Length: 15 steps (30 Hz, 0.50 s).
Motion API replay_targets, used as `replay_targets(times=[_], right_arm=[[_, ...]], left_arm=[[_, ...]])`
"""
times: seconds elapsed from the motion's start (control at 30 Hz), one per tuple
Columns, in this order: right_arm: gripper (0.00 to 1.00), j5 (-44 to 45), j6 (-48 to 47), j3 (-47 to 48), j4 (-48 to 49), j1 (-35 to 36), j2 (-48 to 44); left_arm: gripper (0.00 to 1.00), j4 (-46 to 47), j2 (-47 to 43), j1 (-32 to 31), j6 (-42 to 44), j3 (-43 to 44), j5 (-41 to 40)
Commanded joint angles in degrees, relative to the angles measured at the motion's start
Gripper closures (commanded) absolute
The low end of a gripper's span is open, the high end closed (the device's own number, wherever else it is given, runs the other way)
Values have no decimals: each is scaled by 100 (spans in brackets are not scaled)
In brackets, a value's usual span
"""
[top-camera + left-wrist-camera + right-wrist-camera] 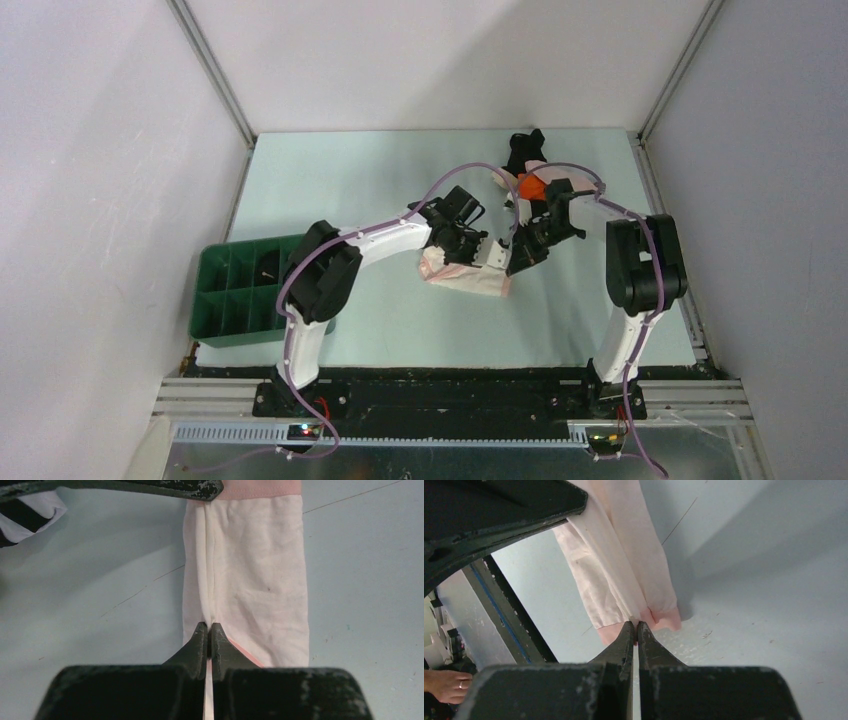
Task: Roll the underwear
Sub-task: Fold the underwear at the center of the board.
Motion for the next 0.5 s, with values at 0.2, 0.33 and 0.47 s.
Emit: replay_targets(times=[0.2,0.33,0.47], right_arm=[[100,270,295,496,174,-47,268],[100,282,319,614,186,-47,331],[100,278,383,682,244,-35,390]], left_arm=[[100,473,23,104,29,138,-378],[100,537,33,119,138,97,-460],[100,514,27,125,261,38,-562]])
